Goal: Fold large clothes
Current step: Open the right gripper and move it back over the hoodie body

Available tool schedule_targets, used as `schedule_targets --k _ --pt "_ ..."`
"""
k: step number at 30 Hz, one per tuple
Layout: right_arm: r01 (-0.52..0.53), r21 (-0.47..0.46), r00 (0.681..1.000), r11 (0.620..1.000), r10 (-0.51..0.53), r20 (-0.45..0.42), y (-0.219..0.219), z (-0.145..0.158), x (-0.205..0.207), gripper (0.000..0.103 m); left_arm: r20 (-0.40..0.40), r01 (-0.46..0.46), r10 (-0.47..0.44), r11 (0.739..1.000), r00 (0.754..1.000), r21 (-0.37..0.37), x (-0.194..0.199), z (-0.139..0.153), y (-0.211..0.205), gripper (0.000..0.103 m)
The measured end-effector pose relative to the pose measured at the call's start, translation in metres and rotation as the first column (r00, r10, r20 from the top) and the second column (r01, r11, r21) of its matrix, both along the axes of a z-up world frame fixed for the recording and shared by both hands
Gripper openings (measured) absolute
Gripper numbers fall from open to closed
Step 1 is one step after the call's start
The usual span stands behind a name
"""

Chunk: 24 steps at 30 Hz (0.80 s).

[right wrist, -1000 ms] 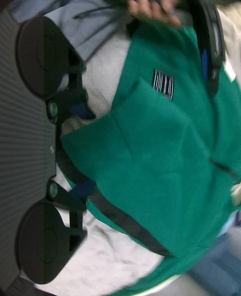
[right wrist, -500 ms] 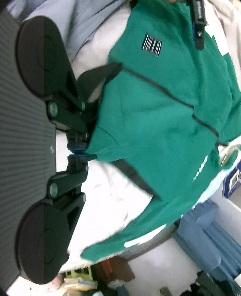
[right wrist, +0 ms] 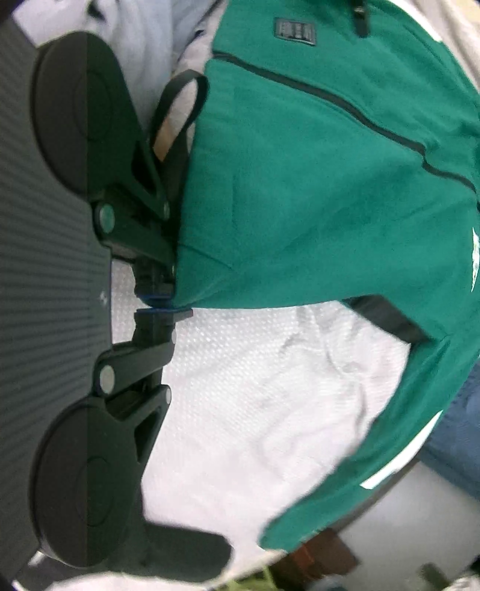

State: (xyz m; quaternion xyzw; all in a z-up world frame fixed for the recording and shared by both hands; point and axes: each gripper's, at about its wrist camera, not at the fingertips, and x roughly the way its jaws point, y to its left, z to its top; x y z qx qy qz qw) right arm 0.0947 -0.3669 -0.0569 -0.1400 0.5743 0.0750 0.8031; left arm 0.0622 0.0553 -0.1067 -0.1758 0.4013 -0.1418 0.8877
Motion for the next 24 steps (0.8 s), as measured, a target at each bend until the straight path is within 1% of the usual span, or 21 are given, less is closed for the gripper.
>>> schedule_targets --k 2,4,6,8,9,11,13,15,16,17,18,21,24 --pt "0.036 0.06 0.999 0.998 -0.036 -0.009 -0.012 -0.007 0.004 0.012 -0.027 0.012 -0.011 0.999 1.0 0.03 0.002 -0.007 -0.005 0.067" --pt "0.072 0.103 0.997 0.992 -0.07 -0.016 -0.019 -0.006 0.0 0.021 -0.049 0.017 -0.015 0.999 0.999 0.046 0.005 -0.013 -0.008 0.067" --pt "0.105 0.162 0.994 0.981 -0.104 -0.014 -0.026 0.002 0.0 0.035 -0.053 0.014 -0.012 0.999 0.999 0.049 0.005 -0.014 -0.009 0.067" --pt "0.128 0.202 0.991 0.971 -0.13 -0.001 -0.027 0.017 -0.002 0.046 -0.058 0.003 -0.001 0.999 0.998 0.039 0.007 -0.013 -0.008 0.067" --pt "0.129 0.212 0.991 0.969 -0.134 0.011 -0.024 0.028 -0.005 0.047 -0.059 -0.002 0.004 0.999 0.998 0.034 0.008 -0.013 -0.007 0.067" --pt "0.099 0.229 0.993 0.968 -0.111 0.043 -0.015 0.048 -0.005 0.047 -0.054 -0.013 0.014 1.0 0.998 0.02 0.007 -0.011 -0.005 0.067" --pt "0.076 0.245 0.992 0.967 -0.098 0.08 -0.004 0.066 -0.002 0.048 -0.037 -0.022 0.022 1.0 0.999 -0.002 0.006 -0.006 -0.002 0.067" --pt "0.057 0.284 0.988 0.957 -0.096 0.122 0.008 0.082 0.003 0.048 -0.015 -0.035 0.035 0.999 0.999 -0.018 0.004 0.001 0.001 0.067" --pt "0.048 0.307 0.984 0.951 -0.098 0.151 0.017 0.091 0.006 0.05 0.002 -0.045 0.045 0.999 0.999 -0.017 0.003 0.007 0.002 0.067" --pt "0.038 0.323 0.98 0.946 -0.099 0.173 0.024 0.098 0.009 0.054 0.024 -0.053 0.053 0.999 0.998 -0.012 0.001 0.012 0.004 0.068" --pt "0.027 0.343 0.975 0.939 -0.101 0.198 0.034 0.105 0.012 0.056 0.041 -0.06 0.06 0.998 0.997 -0.007 -0.001 0.017 0.005 0.068" --pt "-0.007 0.394 0.965 0.919 -0.097 0.244 0.066 0.118 0.025 0.057 0.079 -0.081 0.08 0.997 0.994 0.008 -0.004 0.032 0.013 0.068" --pt "-0.033 0.441 0.956 0.897 -0.1 0.276 0.1 0.123 0.038 0.057 0.119 -0.106 0.101 0.994 0.988 0.033 -0.009 0.045 0.02 0.069"
